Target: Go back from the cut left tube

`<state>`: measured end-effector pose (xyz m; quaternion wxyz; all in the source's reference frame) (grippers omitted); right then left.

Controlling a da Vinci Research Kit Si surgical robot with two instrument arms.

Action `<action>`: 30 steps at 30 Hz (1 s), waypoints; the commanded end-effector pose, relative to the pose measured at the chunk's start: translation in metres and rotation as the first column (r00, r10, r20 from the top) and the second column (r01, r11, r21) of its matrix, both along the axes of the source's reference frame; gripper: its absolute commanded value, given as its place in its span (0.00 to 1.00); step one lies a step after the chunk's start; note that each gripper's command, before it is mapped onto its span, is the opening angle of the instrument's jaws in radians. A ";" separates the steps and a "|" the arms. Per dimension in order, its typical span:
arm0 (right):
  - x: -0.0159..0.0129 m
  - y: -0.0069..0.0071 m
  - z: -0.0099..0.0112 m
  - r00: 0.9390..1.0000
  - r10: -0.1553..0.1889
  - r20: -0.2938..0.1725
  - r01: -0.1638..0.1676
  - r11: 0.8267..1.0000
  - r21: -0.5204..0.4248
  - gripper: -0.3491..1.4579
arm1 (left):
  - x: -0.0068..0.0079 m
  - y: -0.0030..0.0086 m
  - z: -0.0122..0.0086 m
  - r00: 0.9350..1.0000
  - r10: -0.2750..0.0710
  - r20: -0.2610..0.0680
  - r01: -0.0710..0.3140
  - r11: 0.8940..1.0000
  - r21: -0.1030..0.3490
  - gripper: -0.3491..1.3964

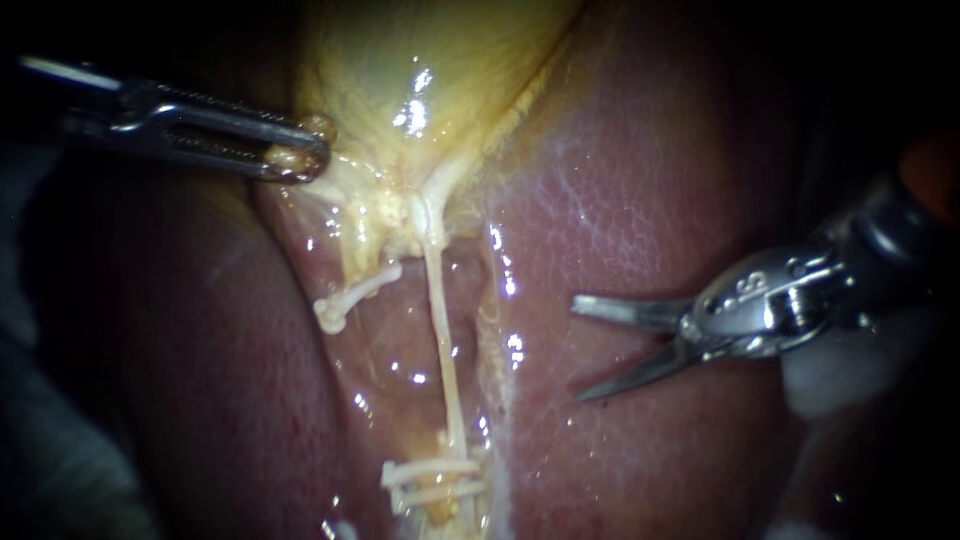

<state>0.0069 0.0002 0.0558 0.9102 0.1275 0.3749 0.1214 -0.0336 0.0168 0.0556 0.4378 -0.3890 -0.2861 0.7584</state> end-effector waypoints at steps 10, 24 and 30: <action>-0.0005 0.0007 -0.0002 0.998 -0.002 0.055 0.005 0.998 -0.067 0.98 | -0.0009 -0.0006 0.0013 1.000 -0.005 -0.005 0.005 1.000 -0.008 0.00; -0.0007 0.0008 0.0000 0.999 -0.036 0.033 0.038 0.998 -0.058 0.99 | -0.0034 -0.0014 0.0052 1.000 0.005 0.000 -0.005 1.000 -0.015 0.00; -0.0007 0.0007 -0.0001 0.999 -0.041 0.032 0.043 0.997 -0.062 0.99 | -0.0033 -0.0014 0.0051 1.000 0.006 0.000 -0.006 1.000 -0.015 0.00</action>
